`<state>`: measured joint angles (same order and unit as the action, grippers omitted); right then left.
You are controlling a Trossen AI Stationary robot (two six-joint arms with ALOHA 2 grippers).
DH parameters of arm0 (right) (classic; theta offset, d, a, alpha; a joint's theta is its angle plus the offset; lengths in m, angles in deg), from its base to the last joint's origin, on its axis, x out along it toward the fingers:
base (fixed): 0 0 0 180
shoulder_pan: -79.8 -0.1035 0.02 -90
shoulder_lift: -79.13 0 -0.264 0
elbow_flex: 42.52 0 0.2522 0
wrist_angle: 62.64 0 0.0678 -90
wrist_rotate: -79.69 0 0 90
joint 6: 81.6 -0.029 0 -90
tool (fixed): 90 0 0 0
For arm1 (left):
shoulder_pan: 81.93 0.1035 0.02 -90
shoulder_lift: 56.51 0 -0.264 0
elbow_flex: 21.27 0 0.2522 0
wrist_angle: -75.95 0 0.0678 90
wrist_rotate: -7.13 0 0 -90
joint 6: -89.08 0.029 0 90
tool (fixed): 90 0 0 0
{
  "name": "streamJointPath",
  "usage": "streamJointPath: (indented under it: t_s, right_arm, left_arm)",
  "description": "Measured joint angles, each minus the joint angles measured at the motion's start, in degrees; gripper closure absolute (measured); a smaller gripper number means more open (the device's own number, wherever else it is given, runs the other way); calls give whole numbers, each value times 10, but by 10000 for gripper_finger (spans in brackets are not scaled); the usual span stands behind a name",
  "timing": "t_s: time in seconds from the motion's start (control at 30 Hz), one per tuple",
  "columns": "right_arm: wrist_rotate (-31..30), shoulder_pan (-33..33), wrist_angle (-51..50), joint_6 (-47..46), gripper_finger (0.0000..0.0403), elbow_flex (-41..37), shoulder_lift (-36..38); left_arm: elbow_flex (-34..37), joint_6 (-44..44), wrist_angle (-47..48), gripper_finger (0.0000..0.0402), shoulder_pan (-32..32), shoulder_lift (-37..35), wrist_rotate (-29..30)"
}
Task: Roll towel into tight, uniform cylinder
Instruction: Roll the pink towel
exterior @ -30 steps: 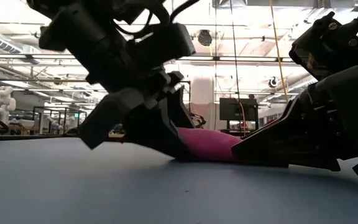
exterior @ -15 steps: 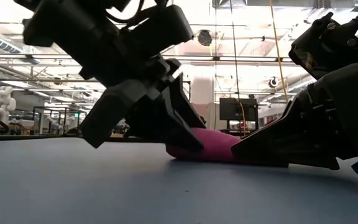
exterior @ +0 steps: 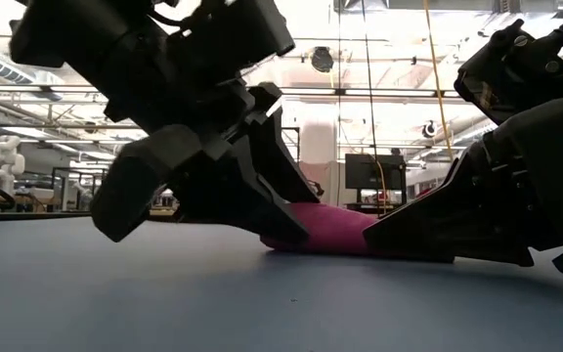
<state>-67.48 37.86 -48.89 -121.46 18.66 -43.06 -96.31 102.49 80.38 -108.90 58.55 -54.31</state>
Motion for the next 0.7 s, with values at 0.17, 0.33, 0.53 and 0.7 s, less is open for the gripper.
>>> streamJointPath:
  t_s: [0.17, 0.33, 0.53, 0.7]
  right_arm:
    - [0, 0, 0, 0, 190, 0, 0]
    - [0, 0, 0, 1, 190, 0, 0]
    - [-13, -7, 9, 37, 190, -1, 3]
    - [-40, -30, 2, 118, 177, -3, 31]
  left_arm:
    - [0, -37, 24, 199, 33, 5, -39]
    - [-2, -41, 12, 218, 52, 17, -82]
    - [-2, -43, 16, 298, 50, 15, -94]
    - [-2, -87, 21, 358, 62, 12, -136]
